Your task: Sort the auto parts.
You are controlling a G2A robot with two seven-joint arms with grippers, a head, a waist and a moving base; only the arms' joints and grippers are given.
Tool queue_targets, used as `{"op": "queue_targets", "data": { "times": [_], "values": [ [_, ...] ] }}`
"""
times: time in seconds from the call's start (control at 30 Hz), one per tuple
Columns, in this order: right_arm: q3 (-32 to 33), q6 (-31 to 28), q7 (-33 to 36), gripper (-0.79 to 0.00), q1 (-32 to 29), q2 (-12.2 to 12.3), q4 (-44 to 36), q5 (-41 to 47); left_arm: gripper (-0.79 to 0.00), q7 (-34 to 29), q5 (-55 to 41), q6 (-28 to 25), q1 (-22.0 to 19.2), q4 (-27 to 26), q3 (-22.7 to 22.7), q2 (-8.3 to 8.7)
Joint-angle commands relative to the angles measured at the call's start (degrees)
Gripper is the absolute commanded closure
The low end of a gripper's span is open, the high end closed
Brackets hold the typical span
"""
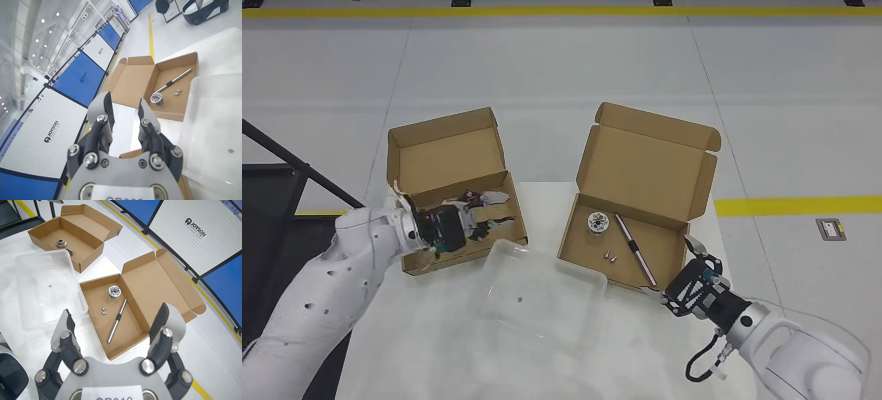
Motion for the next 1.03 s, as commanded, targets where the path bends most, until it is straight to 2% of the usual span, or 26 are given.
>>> {"op": "queue_targets", "data": {
  "times": [0.0, 0.13, 0.17, 0.2, 0.23, 0.33, 0.43, 1.0],
  "values": [
    [0.0, 0.0, 0.0, -0.785, 0.0, 0.0, 0.0, 0.0, -0.345, -0.4, -1.4, -0.7, 2.9, -3.9, -2.6, 0.91],
    [0.0, 0.0, 0.0, -0.785, 0.0, 0.0, 0.0, 0.0, -0.391, 0.0, -3.2, -2.0, 6.6, -8.0, -6.6, 2.33],
    [0.0, 0.0, 0.0, -0.785, 0.0, 0.0, 0.0, 0.0, -0.471, 0.2, -3.0, -2.7, 7.0, -8.2, -7.4, 2.63],
    [0.0, 0.0, 0.0, -0.785, 0.0, 0.0, 0.0, 0.0, -0.606, 0.2, -2.9, -3.0, 7.1, -8.2, -7.7, 2.72],
    [0.0, 0.0, 0.0, -0.784, 0.0, 0.0, 0.0, 0.0, -0.421, 0.2, -3.1, -2.7, 7.0, -8.2, -7.4, 2.62],
    [0.0, 0.0, 0.0, -0.784, 0.0, 0.0, 0.0, 0.0, -0.543, 0.3, -2.9, -3.0, 7.1, -8.2, -7.7, 2.74],
    [0.0, 0.0, 0.0, -0.784, 0.0, 0.0, 0.0, 0.0, -0.601, 0.2, -2.9, -3.0, 7.1, -8.2, -7.7, 2.72],
    [0.0, 0.0, 0.0, -0.785, 0.0, 0.0, 0.0, 0.0, -0.603, 0.2, -2.9, -3.0, 7.1, -8.2, -7.7, 2.72]
  ]
}}
